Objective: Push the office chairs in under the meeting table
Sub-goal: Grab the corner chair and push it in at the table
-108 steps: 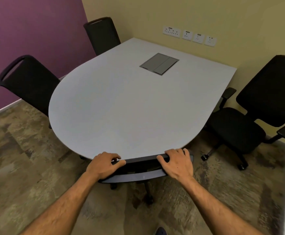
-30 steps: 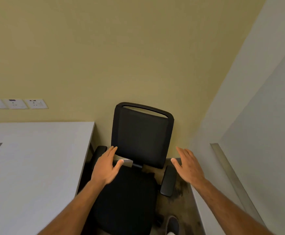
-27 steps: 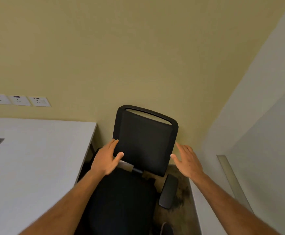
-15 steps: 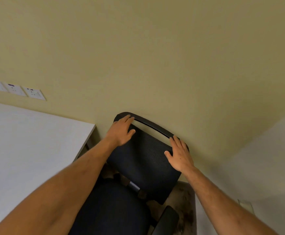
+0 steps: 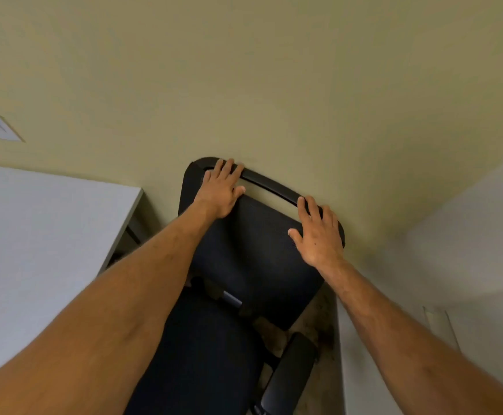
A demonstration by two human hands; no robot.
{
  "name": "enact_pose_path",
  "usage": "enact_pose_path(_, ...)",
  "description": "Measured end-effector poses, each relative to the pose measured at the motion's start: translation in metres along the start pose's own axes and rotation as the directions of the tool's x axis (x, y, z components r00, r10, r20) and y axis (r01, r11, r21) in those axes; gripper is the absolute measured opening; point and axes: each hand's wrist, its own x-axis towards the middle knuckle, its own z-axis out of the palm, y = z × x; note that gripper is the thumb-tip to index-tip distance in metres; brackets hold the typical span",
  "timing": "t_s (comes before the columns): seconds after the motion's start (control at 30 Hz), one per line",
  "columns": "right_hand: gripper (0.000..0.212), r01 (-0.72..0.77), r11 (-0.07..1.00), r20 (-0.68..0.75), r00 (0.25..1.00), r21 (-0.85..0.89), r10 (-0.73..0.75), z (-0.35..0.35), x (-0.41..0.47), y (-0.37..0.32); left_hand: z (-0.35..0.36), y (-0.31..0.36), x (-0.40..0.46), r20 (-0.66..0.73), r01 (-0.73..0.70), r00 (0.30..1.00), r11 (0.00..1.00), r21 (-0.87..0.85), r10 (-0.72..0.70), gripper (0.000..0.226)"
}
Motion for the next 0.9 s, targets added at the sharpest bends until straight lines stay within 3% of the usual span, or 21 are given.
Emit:
enact_pose_path(0.27,0.085,-0.184,0.983,0.008,0.983,-0.032,0.184,0.005,-0.083,0.022,0.031,0.073,-0.026,0.136,-0.126,0.982,0.991,-0.054,0.132,0.070)
enact_pose_path(0.53,0.091,-0.396,0.916,0.039,0.916,-0.069,0.399,0.009,-0.217,0.024,0.055,0.162,-0.085,0.276,-0.255,0.924,0.965,-0.066,0.263,0.073)
enact_pose_path(0.8,0.084,-0.487,0.868,0.185,0.848,-0.095,0.496,0.004,-0.351,-0.043,0.058,0.229,-0.182,0.386,-0.362,0.835,0.920,-0.148,0.391,0.076)
enact_pose_path(0.9,0.087,-0.452,0.889,0.240,0.858,-0.070,0.455,0.001,-0.391,-0.066,0.057,0.241,-0.220,0.410,-0.387,0.806,0.904,-0.184,0.428,0.074)
